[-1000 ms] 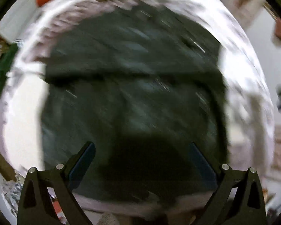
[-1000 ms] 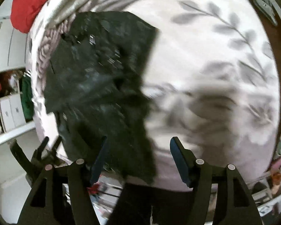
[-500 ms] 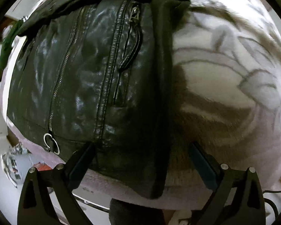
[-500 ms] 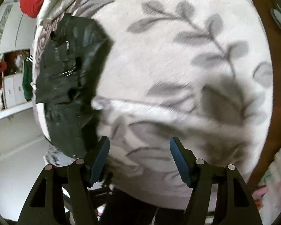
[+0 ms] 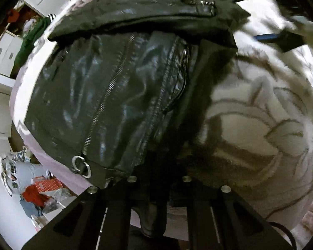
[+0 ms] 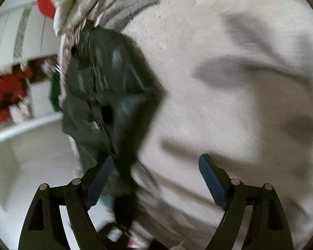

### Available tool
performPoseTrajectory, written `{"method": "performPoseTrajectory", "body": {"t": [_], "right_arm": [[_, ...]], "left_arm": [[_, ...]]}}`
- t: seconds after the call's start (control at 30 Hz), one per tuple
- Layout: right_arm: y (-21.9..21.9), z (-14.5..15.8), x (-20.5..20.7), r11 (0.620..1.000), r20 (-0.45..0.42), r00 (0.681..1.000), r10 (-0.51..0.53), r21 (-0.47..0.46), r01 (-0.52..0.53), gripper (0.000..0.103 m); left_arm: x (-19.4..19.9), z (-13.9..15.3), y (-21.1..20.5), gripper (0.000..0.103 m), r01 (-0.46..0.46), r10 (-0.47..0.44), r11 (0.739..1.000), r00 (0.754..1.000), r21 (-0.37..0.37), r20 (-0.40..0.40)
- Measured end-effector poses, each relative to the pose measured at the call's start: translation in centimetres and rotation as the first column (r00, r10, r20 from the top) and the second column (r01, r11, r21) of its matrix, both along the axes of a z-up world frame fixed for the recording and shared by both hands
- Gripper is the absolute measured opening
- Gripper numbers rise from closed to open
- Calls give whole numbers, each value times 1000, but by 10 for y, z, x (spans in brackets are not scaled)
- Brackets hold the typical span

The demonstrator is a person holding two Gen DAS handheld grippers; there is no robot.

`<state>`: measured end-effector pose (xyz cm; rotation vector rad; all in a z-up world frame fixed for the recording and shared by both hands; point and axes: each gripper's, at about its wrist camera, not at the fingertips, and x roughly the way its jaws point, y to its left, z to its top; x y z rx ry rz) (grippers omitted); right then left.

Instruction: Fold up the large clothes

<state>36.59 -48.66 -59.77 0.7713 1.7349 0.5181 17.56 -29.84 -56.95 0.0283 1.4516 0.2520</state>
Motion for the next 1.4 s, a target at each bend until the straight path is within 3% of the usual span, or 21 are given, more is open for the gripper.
{"method": "performPoseTrajectory", "body": {"t": [0.13, 0.17, 0.2, 0.3, 0.4, 0.5, 0.67, 0.8, 0.93, 1.03, 1.13, 1.2, 1.23, 1.27, 1.33, 1.37, 1.4], "right_arm": [[28, -23, 11, 987, -56, 993, -103, 116, 109, 85], [36, -22, 12, 973, -56, 988, -147, 169, 154, 78], [43, -20, 12, 971, -56, 985, -162, 170, 170, 56], [64, -6, 13, 981, -18, 987, -161, 105, 162, 31], [73, 19, 16, 983, -21, 985, -174, 63, 175, 22], [95, 70, 27, 993, 43, 992, -121, 19, 121, 19], [187, 153, 56, 993, 112, 993, 36, -114, -23, 19], [300, 182, 78, 956, 133, 973, 187, -254, -149, 19], [419, 158, 91, 887, 93, 950, 298, -395, -239, 18], [497, 110, 101, 817, 47, 933, 358, -500, -289, 18], [531, 67, 105, 759, -2, 933, 360, -580, -295, 18], [540, 51, 106, 745, -39, 930, 364, -588, -316, 21], [540, 49, 108, 750, -58, 936, 347, -582, -314, 28], [538, 53, 110, 786, -74, 942, 328, -532, -316, 36], [526, 70, 114, 877, -67, 949, 309, -365, -311, 73], [519, 77, 115, 900, -61, 955, 289, -322, -293, 75], [504, 90, 117, 926, -45, 966, 256, -274, -259, 75]], "left_arm": [[10, 24, 14, 8, -1, 1, 1000, 1000, 1, 24], [7, 32, 26, 8, -3, 3, 1000, 999, 5, 33], [3, 36, 32, 8, -8, 8, 1000, 999, 2, 39], [0, 48, 57, 8, -14, 14, 1000, 999, -11, 49], [1, 64, 79, 8, -18, 21, 999, 997, -41, 71], [0, 85, 105, 8, -47, 57, 994, 993, -103, 101], [2, 114, 179, 8, -144, 183, 949, 976, -281, 120], [4, 108, 253, 8, -208, 266, 910, 956, -359, 121], [8, 63, 332, 8, -293, 354, 854, 933, -430, 68], [16, 10, 384, 9, -346, 391, 806, 920, -481, -8], [21, -30, 406, 13, -356, 381, 771, 922, -528, -65], [19, -37, 417, 14, -382, 401, 706, 910, -596, -107], [17, -35, 419, 16, -378, 398, 689, 910, -618, -114], [14, -28, 419, 17, -367, 381, 689, 917, -625, -118], [7, -16, 420, 35, -350, 365, 712, 925, -608, -105], [3, -10, 422, 42, -352, 362, 731, 926, -584, -105], [0, -4, 425, 63, -353, 353, 754, 929, -554, -112]]}}
